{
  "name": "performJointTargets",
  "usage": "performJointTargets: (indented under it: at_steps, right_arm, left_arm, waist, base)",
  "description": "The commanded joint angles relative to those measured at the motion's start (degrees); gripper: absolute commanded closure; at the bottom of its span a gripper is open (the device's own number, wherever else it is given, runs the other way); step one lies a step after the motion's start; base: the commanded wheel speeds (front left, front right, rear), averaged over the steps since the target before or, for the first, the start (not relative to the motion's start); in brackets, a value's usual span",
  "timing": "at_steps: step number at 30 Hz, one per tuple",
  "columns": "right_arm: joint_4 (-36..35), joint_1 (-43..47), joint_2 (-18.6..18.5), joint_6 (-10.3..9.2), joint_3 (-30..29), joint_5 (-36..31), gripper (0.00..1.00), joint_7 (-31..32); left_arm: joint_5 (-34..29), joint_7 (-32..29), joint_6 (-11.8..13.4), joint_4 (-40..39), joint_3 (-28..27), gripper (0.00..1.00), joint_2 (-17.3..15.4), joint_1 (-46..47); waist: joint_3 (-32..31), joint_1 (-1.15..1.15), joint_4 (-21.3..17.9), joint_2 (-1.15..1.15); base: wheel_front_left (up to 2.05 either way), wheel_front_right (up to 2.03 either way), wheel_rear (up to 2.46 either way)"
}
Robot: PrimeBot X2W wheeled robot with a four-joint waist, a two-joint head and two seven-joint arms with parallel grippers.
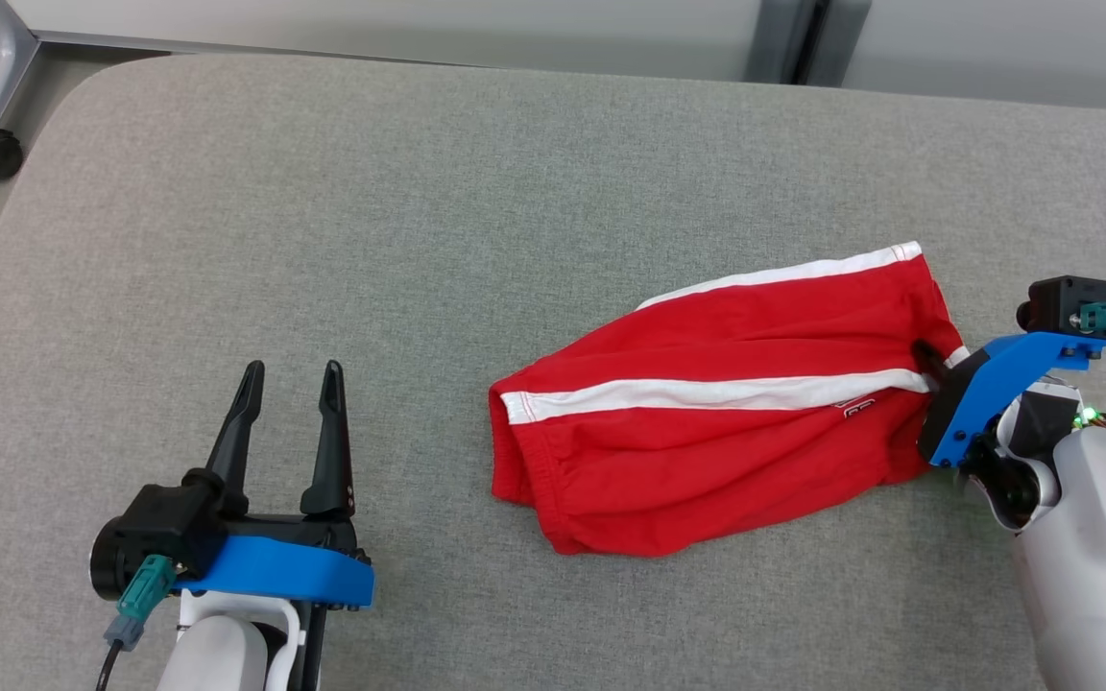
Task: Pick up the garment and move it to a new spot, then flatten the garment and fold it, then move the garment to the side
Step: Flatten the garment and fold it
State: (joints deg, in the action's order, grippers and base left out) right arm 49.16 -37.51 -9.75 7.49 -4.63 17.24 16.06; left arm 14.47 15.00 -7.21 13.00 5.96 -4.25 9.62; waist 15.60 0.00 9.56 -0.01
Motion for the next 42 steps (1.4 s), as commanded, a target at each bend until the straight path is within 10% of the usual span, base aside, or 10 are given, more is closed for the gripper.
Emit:
performJointTargets:
  at_steps: [1,13,26,42]
  right_arm:
    - [0.82,-0.23,-0.08,-0.01,0.16,0.66,1.0,-0.33]
    - [-11.29,10.3,-3.15,0.0,-6.4,1.96,1.0,-5.55]
    - [-34.13,18.89,-0.24,0.01,-13.78,-6.64,1.0,2.07]
    - [-42.93,18.16,5.8,0.01,4.82,-6.19,1.0,9.91]
  left_arm:
    - [-0.11,0.21,-0.38,0.09,0.06,0.0,-0.3,0.5]
    - [0.46,0.21,-0.28,0.13,0.13,0.0,-0.91,-1.61]
    - [0.89,0.21,-0.27,0.83,0.98,0.0,-1.13,-1.67]
    - [1.54,0.21,-0.28,1.28,1.67,0.0,-1.39,-1.95]
  waist:
    - [-0.03,0.0,-0.13,0.01]
    - [-2.92,0.0,-1.77,0.01]
    - [-4.22,0.0,-3.3,0.01]
    - [-5.72,0.0,-1.71,0.01]
  base:
    - [0.0,0.0,0.0]
    - [0.0,0.0,0.0]
    - [0.0,0.0,0.0]
    - [0.0,0.0,0.0]
